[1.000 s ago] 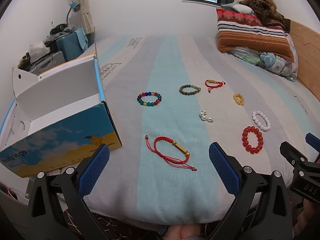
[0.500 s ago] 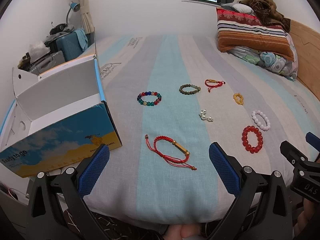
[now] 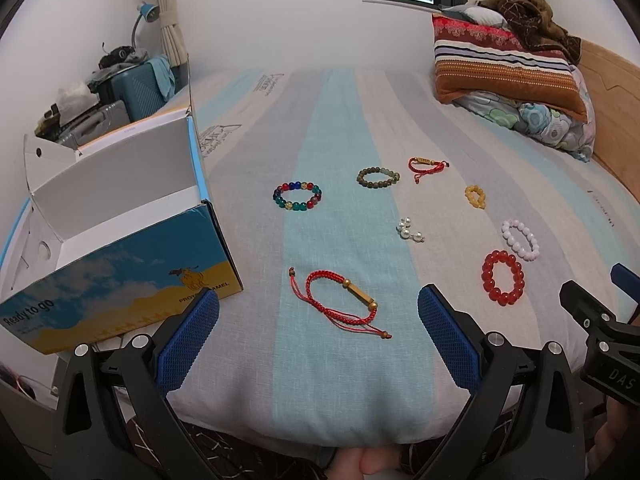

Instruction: Organize jewelry

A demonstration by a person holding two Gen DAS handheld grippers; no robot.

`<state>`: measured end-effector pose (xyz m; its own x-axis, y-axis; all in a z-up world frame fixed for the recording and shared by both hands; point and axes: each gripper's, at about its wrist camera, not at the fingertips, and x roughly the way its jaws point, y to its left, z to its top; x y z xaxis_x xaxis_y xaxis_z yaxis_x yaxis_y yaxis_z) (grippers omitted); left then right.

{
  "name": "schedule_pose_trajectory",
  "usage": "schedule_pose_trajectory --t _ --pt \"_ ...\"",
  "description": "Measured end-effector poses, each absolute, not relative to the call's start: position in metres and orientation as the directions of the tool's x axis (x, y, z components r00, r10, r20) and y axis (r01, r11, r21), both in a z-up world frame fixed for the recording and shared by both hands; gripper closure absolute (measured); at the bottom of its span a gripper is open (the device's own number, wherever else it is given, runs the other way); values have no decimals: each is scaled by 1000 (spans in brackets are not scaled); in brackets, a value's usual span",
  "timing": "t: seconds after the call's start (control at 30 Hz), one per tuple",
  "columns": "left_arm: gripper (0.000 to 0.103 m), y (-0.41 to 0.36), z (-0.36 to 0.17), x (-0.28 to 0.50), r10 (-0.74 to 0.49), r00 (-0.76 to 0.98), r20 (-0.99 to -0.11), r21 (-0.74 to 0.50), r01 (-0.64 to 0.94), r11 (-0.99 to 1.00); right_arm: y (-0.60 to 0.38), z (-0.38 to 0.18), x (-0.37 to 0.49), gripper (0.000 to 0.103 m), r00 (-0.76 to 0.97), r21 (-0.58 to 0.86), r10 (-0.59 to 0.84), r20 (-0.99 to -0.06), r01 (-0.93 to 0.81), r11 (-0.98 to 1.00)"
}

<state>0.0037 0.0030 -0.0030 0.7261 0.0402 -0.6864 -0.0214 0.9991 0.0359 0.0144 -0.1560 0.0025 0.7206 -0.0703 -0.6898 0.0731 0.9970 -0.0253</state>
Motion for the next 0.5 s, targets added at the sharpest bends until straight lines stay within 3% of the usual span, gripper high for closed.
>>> schedule_pose_trajectory --t 0.5 --pt "6 0 -8 9 35 709 -705 37 -12 999 -157 3 15 7 719 -24 -74 -691 79 997"
